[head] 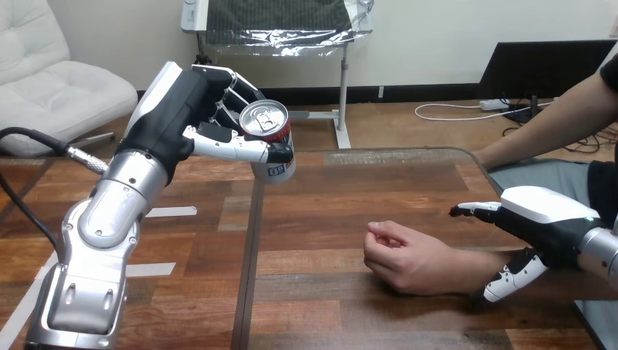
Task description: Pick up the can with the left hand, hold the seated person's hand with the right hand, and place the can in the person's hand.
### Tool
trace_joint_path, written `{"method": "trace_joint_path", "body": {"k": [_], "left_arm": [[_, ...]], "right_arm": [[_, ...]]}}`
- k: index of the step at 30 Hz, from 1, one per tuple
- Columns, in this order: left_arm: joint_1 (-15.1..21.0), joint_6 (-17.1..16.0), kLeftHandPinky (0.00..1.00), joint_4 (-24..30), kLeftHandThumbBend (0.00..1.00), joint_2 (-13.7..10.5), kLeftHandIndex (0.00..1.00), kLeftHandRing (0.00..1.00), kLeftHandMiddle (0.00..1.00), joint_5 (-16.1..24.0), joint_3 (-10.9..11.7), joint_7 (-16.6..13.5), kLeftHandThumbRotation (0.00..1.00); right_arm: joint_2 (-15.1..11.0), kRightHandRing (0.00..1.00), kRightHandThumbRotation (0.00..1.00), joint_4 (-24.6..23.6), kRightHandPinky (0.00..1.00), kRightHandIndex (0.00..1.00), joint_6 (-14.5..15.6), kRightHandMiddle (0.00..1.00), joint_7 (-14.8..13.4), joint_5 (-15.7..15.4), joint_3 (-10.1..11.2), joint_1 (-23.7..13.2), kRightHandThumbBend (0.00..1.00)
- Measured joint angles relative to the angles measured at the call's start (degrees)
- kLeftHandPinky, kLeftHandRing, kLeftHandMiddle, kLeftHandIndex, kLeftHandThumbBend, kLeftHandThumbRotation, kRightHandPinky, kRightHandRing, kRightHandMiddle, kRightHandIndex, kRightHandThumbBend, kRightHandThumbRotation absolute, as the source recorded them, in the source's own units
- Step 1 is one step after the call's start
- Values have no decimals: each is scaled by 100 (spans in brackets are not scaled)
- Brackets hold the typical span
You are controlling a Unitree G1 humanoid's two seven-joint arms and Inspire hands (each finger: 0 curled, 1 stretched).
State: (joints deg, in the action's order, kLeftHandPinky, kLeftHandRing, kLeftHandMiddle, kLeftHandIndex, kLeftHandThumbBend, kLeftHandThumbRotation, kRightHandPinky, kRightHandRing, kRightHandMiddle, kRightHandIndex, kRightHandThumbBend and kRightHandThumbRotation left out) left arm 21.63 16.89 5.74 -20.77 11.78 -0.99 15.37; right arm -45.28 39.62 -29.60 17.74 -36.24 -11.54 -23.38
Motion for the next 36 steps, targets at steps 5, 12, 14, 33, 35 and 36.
{"method": "trace_joint_path", "body": {"k": [5,12,14,33,35,36], "left_arm": [[0,59,27,16,69,-15,41,33,38,-10,2,0,0],[0,87,27,34,68,-42,42,33,38,-11,8,0,0],[0,90,28,36,68,-48,42,33,38,-10,9,0,0],[0,98,27,38,69,-56,42,33,38,-15,9,0,0],[0,98,27,38,69,-56,42,33,38,-15,9,0,0],[0,98,27,38,69,-56,42,33,38,-14,9,0,0]], "right_arm": [[0,90,29,26,89,91,-5,92,-25,-1,-37,-1,100],[0,89,30,80,88,91,-52,91,-103,-1,-108,-9,100],[0,89,30,90,87,90,-67,90,-134,-1,-134,-9,100],[2,87,27,114,84,89,-103,89,-194,1,-260,-15,100],[2,88,28,113,83,89,-94,89,-204,-1,-286,-21,100],[2,88,28,113,83,89,-86,89,-204,-4,-298,-25,100]]}}
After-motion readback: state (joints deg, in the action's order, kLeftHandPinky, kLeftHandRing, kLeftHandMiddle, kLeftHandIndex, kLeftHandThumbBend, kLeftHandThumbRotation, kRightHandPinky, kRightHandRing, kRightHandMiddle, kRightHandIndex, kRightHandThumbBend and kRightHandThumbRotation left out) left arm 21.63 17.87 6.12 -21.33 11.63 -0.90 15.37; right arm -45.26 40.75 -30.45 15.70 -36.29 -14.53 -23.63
